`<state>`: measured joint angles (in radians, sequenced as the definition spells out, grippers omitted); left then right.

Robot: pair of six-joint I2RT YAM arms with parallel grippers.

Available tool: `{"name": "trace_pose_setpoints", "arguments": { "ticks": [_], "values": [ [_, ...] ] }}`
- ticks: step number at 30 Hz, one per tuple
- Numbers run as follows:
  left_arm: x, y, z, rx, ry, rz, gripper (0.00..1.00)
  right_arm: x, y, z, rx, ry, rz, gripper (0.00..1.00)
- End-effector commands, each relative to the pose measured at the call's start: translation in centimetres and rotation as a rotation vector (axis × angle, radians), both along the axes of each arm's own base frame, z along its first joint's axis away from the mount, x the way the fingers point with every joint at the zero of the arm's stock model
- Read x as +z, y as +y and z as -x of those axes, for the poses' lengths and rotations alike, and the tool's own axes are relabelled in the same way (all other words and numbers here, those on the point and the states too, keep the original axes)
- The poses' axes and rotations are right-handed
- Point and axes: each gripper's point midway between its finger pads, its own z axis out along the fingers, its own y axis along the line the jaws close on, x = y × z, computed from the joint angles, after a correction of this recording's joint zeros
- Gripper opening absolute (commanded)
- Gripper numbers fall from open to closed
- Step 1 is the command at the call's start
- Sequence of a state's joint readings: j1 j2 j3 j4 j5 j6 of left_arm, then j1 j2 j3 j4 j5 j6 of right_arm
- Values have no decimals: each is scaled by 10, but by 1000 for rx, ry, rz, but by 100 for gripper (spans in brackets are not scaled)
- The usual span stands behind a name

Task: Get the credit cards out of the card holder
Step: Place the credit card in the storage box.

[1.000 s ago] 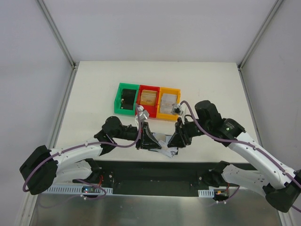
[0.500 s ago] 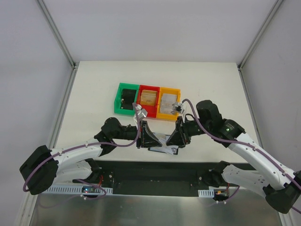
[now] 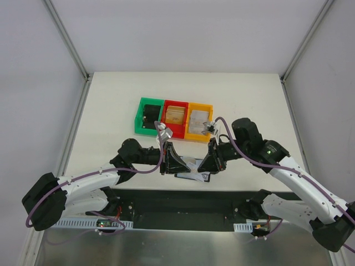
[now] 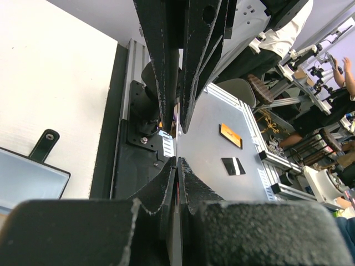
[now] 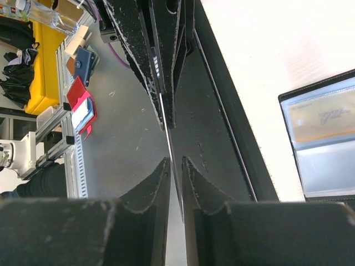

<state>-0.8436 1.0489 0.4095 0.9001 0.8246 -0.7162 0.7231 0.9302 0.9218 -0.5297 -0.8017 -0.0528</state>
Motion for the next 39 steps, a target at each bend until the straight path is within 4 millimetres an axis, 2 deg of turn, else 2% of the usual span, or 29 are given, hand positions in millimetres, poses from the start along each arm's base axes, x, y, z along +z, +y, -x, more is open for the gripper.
{"name": "trace_pose_setpoints", "arguments": {
  "ticks": [1,5,9,12,16,20,22,23,24,25,26,27,31,34,35,36,39],
  "values": [
    [12,0,1,-10,-37,42,0,14,1,0,20,-40,-38,18],
    [11,-1,2,-23,-31,38,0,17,2,-1,20,-46,-43,24],
    [9,-1,2,-27,-26,33,0,17,3,-1,23,-43,-42,25],
    [9,-1,3,-31,-26,34,0,17,3,-2,22,-43,-42,20],
    [9,-1,4,-37,-27,33,0,16,3,-2,24,-39,-41,8],
    [6,-2,5,-51,-14,22,0,16,3,-3,15,-42,-36,1],
    [6,-2,5,-56,-11,21,0,16,3,-7,0,-51,-30,1],
    [6,-2,4,-53,-9,19,10,17,3,-8,-7,-58,-29,1],
    [6,-2,4,-51,-9,19,31,16,2,-10,-17,-61,-21,1],
    [7,-2,4,-49,-14,18,46,18,2,-12,-21,-68,-18,1],
    [9,-1,3,-37,-18,21,56,19,2,-13,-27,-73,-14,1],
    [9,1,2,-20,-26,18,61,19,0,-16,-43,-77,-4,1],
    [11,18,-7,80,-42,-28,66,19,-8,-39,-148,-77,37,0],
    [12,42,-17,221,-60,-67,66,16,-21,-72,-283,-111,101,0],
    [21,51,-22,291,-93,-52,68,13,-27,-86,-340,-139,136,0],
    [19,56,-28,345,-94,-71,71,11,-30,-98,-363,-174,151,0],
    [31,72,-29,427,-139,-43,74,4,-25,-122,-323,-357,126,0]
  ]
}}
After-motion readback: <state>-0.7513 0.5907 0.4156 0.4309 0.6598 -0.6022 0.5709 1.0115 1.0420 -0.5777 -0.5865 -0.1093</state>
